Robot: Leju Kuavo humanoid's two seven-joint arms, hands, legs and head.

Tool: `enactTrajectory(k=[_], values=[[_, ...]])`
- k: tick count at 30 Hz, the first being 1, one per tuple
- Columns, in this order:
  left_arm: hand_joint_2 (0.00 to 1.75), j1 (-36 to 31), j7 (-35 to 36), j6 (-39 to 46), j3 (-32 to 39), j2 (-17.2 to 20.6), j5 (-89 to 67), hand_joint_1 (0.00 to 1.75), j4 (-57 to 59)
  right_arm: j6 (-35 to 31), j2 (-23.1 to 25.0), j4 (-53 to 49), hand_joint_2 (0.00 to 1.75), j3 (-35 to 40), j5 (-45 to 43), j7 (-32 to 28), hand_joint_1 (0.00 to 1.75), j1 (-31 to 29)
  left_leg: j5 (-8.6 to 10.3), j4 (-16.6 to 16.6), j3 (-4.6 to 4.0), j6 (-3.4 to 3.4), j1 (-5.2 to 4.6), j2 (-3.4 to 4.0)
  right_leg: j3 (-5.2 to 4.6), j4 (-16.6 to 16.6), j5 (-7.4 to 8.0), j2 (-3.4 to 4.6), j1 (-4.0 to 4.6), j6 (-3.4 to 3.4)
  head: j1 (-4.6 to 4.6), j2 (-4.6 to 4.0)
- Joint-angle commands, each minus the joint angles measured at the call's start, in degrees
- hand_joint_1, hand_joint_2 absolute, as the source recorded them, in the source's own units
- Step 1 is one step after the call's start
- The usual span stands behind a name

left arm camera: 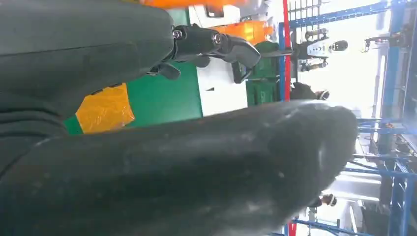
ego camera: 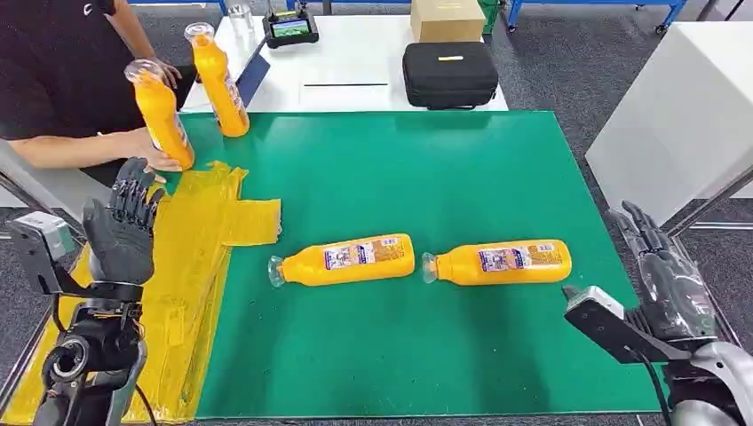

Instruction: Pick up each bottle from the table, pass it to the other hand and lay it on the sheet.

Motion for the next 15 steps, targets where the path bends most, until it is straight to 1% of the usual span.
enactTrajectory(k=[1, 2, 5, 6, 8, 9, 13, 15], values=[[0.0, -0.21, -0.25, 0.18, -2.08, 0.98, 0.46, 0.0, 0.05, 3.59, -7.77, 11.14, 1.75, -1.0, 1.09, 1.22, 0.0, -1.4, -0.04, -0.03, 0.16, -0.12, 0.04, 0.09, 0.15, -0.06, -0.02, 0.01, 0.04, 0.01, -0.02, 0.0], [0.0, 0.17, -0.34, 0.18, -1.82, 0.76, 0.14, 0.0, -0.39, 3.45, -8.2, 11.5, 1.75, -1.13, 1.1, 1.1, 0.0, -1.47, -0.08, -0.01, 0.23, -0.2, 0.09, 0.11, 0.25, -0.08, -0.04, 0.0, 0.08, 0.02, -0.02, 0.0], [0.0, -0.5, 0.45, -0.29, -1.08, 0.1, -1.35, 0.0, -1.52, 7.56, -12.05, 13.97, 1.75, 0.42, 0.73, 1.94, 0.0, -3.88, -0.05, -0.02, 0.17, -0.15, 0.06, 0.09, 0.16, -0.06, -0.04, -0.01, 0.05, 0.02, 0.0, 0.0], [0.0, -0.93, 0.7, -0.44, -1.23, 0.35, -1.56, 0.0, -1.42, 8.56, -12.65, 14.76, 1.75, 0.94, 0.21, 1.88, 0.0, -4.96, -0.13, 0.03, 0.26, -0.23, 0.09, 0.15, 0.25, -0.03, -0.09, 0.01, 0.07, 0.03, -0.04, 0.0], [0.0, -1.57, 1.08, -0.66, -1.88, 1.33, -2.2, 0.0, -0.73, 9.4, -13.38, 16.56, 1.75, 2.28, 0.09, 1.88, 0.0, -6.92, -0.05, 0.02, 0.11, -0.14, 0.07, 0.18, 0.1, -0.03, 0.0, 0.1, 0.05, 0.02, -0.02, 0.0], [0.0, -2.43, 1.2, -0.96, -2.69, 2.18, -2.43, 0.0, 0.89, 10.18, -14.81, 19.15, 1.75, 4.19, -0.84, 1.77, 0.0, -9.14, -0.09, 0.02, 0.22, -0.19, 0.09, 0.24, 0.2, -0.04, -0.02, 0.12, 0.07, 0.03, 0.0, 0.0], [0.0, -7.06, 1.04, -0.89, -5.27, 2.4, -2.53, 0.0, 5.9, 10.56, -15.25, 27.77, 1.75, 11.57, -2.41, 1.44, 0.0, -17.85, 0.01, -0.01, 0.16, -0.14, 0.07, 0.21, 0.15, -0.06, 0.06, 0.11, 0.06, 0.01, -0.04, 0.0], [0.0, -7.38, 0.92, -0.71, -5.75, 2.35, -2.79, 0.0, 6.25, 10.3, -15.26, 29.09, 1.75, 13.53, -2.44, 1.84, 0.0, -19.17, 0.02, -0.04, 0.24, -0.18, 0.1, 0.22, 0.23, -0.12, 0.09, 0.11, 0.08, 0.01, -0.02, 0.0]])
